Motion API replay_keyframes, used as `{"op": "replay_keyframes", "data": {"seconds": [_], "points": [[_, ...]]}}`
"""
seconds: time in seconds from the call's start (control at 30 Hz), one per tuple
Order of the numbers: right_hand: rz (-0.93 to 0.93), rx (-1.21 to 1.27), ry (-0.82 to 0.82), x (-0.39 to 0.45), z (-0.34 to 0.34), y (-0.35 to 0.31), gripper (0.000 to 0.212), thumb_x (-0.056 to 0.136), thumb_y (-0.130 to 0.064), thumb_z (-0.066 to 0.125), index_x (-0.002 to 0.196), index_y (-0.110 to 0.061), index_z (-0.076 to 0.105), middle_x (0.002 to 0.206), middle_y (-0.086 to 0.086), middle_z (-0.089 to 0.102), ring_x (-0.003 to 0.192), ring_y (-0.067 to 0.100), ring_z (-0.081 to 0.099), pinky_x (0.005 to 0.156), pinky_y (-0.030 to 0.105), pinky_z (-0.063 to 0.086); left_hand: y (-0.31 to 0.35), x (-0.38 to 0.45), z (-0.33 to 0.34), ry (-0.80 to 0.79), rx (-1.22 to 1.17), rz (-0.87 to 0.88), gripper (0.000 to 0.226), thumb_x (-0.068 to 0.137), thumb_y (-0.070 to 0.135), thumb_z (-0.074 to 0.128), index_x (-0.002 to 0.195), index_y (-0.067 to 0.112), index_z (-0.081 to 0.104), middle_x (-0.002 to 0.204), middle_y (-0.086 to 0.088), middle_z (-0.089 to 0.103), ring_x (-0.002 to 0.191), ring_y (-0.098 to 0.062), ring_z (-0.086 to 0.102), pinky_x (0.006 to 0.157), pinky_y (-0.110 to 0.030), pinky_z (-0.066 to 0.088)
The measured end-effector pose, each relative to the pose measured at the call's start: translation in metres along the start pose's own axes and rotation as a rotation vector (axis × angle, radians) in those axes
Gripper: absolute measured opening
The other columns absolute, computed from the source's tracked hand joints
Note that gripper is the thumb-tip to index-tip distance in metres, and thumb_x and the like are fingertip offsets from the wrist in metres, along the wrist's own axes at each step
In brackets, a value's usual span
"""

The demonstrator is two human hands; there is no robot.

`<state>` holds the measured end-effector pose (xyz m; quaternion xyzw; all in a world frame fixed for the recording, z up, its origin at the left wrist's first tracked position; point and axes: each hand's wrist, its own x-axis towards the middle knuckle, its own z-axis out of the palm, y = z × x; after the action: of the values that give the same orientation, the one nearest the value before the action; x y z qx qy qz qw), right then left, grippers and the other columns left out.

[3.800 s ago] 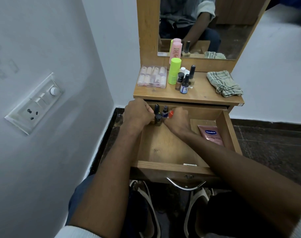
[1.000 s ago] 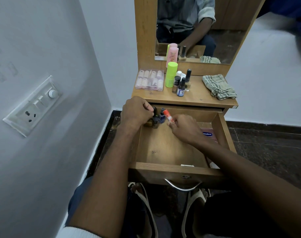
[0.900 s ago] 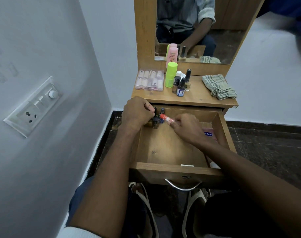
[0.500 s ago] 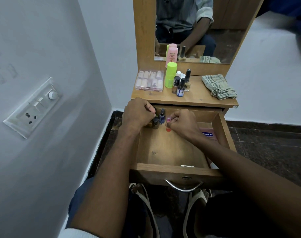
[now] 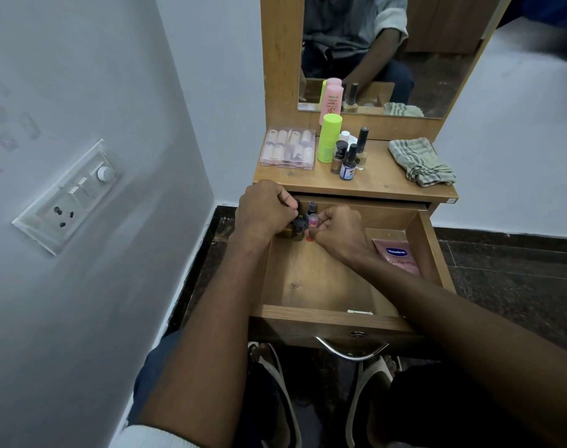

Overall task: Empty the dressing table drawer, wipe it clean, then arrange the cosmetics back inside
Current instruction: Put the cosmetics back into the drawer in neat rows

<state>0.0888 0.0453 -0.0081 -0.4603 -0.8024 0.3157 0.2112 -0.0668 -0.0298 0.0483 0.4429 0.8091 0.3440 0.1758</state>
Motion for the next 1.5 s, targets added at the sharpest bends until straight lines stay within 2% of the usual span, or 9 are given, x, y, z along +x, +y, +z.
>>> {"op": "replay_keyframes", "data": {"seconds": [0.2,0.37,0.53,0.7,0.83,1.0,1.13,1.27,1.5], "points": [[-0.001,-0.024,-0.029,-0.001,-0.001,0.001,0.014,0.084,-0.018,0.086,0.082,-0.018,0.072,0.077,-0.003,0.071,0.070,0.007,0.067,0.062,0.027,0.056,-0.001,0.001,0.000,-0.001,-0.001,-0.002,0.028,0.083,0.020,0.088,0.067,0.034,0.070,0.082,0.008,0.075,0.082,-0.017,0.075,0.081,-0.042,0.066],[0.047,-0.063,-0.023,0.001,-0.010,0.002,0.018,0.080,-0.017,0.088,0.080,-0.015,0.070,0.077,-0.004,0.070,0.071,0.003,0.064,0.055,0.019,0.049,0.000,0.002,0.001,-0.010,-0.006,-0.001,0.027,0.083,0.020,0.088,0.068,0.034,0.071,0.083,0.007,0.076,0.082,-0.016,0.075,0.081,-0.042,0.066],[0.019,-0.017,0.038,-0.008,-0.046,-0.010,0.033,0.076,-0.040,0.092,0.079,-0.016,0.069,0.073,-0.005,0.068,0.066,0.007,0.059,0.055,0.023,0.041,0.007,0.000,0.001,-0.054,-0.056,0.060,0.023,0.084,0.016,0.086,0.073,0.031,0.073,0.075,0.007,0.075,0.072,-0.011,0.072,0.078,-0.040,0.066],[-0.068,0.028,0.287,-0.003,-0.076,-0.025,0.026,0.090,-0.042,0.075,0.077,-0.020,0.069,0.069,-0.008,0.066,0.064,0.008,0.058,0.061,0.027,0.042,0.029,0.001,0.008,0.039,-0.269,0.221,0.006,0.087,0.017,0.083,0.091,0.021,0.081,0.071,0.008,0.074,0.058,0.002,0.063,0.067,-0.028,0.061],[-0.114,0.065,0.507,0.009,-0.085,-0.026,0.012,0.086,-0.028,0.075,0.082,-0.018,0.068,0.071,-0.008,0.065,0.066,0.009,0.061,0.064,0.034,0.054,0.057,0.009,0.022,0.207,-0.316,0.326,0.015,0.087,0.018,0.083,0.100,0.022,0.077,0.083,0.017,0.071,0.070,0.005,0.065,0.066,-0.007,0.049],[-0.107,0.037,0.528,0.028,-0.075,-0.019,0.025,0.078,-0.030,0.084,0.089,-0.019,0.064,0.077,-0.006,0.065,0.072,0.014,0.064,0.073,0.042,0.058,0.062,0.029,0.034,0.258,-0.225,0.409,0.046,0.088,0.011,0.081,0.129,0.021,0.064,0.115,0.006,0.063,0.078,-0.006,0.064,0.075,-0.023,0.058],[-0.134,-0.002,0.521,0.039,-0.069,-0.019,0.027,0.078,-0.033,0.083,0.095,-0.018,0.067,0.076,-0.007,0.064,0.073,0.015,0.064,0.074,0.036,0.054,0.061,0.035,0.034,0.178,-0.154,0.479,0.051,0.093,0.007,0.074,0.140,0.020,0.058,0.127,0.003,0.059,0.082,-0.004,0.062,0.082,-0.030,0.059],[-0.114,-0.066,0.506,0.044,-0.067,-0.019,0.028,0.081,-0.039,0.078,0.099,-0.017,0.076,0.083,-0.003,0.069,0.077,0.017,0.065,0.069,0.031,0.049,0.059,0.037,0.038,0.179,-0.161,0.494,0.045,0.095,0.011,0.073,0.136,0.022,0.061,0.126,0.004,0.061,0.088,-0.006,0.065,0.085,-0.036,0.061],[-0.113,-0.024,0.400,0.046,-0.069,-0.021,0.019,0.084,-0.034,0.073,0.084,-0.015,0.075,0.067,-0.001,0.064,0.067,0.019,0.061,0.061,0.037,0.049,0.060,0.043,0.041,0.208,-0.187,0.430,0.040,0.094,0.012,0.076,0.130,0.026,0.064,0.115,0.011,0.068,0.081,-0.004,0.067,0.079,-0.034,0.062]]}}
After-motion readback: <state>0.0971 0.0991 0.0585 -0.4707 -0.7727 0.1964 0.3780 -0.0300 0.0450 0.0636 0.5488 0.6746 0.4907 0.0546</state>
